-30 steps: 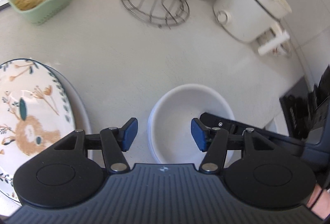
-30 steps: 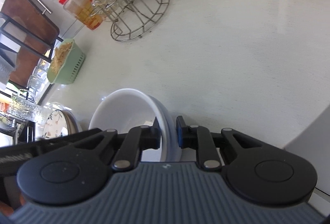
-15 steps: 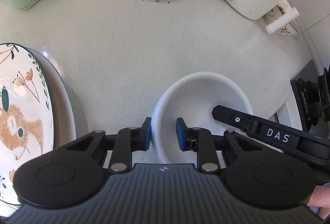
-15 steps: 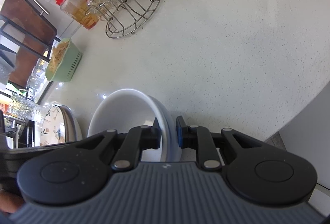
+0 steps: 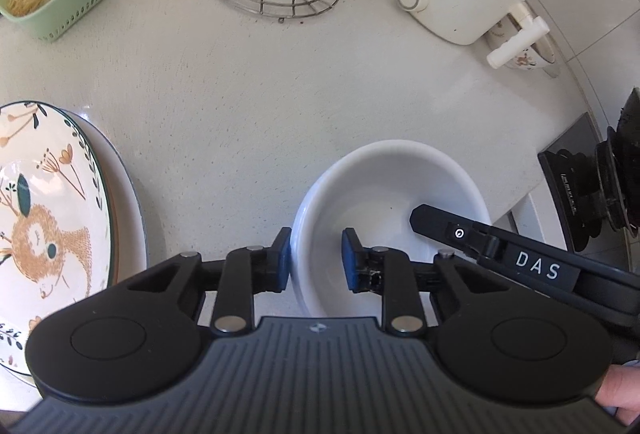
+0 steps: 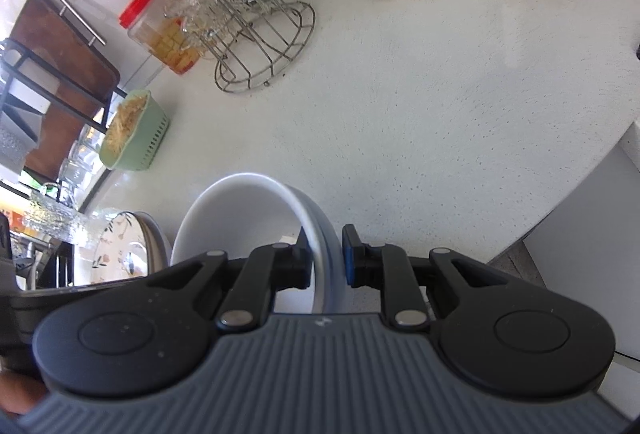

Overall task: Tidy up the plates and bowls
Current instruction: 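Lower the white ceramic bowl onto the stacked floral plates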

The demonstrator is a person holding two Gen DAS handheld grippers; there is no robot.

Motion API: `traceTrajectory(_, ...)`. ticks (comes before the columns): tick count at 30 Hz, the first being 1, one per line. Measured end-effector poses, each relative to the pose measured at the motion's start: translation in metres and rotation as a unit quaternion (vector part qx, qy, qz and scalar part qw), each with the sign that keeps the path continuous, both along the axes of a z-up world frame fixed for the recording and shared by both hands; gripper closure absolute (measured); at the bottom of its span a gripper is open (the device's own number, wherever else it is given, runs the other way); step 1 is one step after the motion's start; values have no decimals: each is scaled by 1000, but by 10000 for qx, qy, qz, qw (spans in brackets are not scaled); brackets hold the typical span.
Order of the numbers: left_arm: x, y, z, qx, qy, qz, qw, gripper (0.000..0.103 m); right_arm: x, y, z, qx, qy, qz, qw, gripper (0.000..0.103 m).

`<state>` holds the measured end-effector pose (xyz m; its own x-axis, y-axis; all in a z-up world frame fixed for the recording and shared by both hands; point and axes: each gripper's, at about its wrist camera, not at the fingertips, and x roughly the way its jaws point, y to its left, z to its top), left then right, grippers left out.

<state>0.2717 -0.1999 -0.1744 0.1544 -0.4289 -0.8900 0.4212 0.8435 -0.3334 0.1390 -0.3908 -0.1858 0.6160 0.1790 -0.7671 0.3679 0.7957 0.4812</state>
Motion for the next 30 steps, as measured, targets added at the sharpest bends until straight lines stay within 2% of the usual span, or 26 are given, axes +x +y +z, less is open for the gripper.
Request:
traceTrajectory(5, -1, 7, 13, -57, -12, 25, 10000, 74, -3, 4, 11, -142, -132, 12, 9998, 85)
traceTrajectory(20, -3, 30, 62, -264, -402, 164, 9987, 74, -3, 19, 53, -34, -464, -61, 9989, 84)
traceTrajectory(30, 2, 72, 80, -349, -604, 505, 9963, 74, 14, 53, 71, -68, -666, 223, 9975, 84)
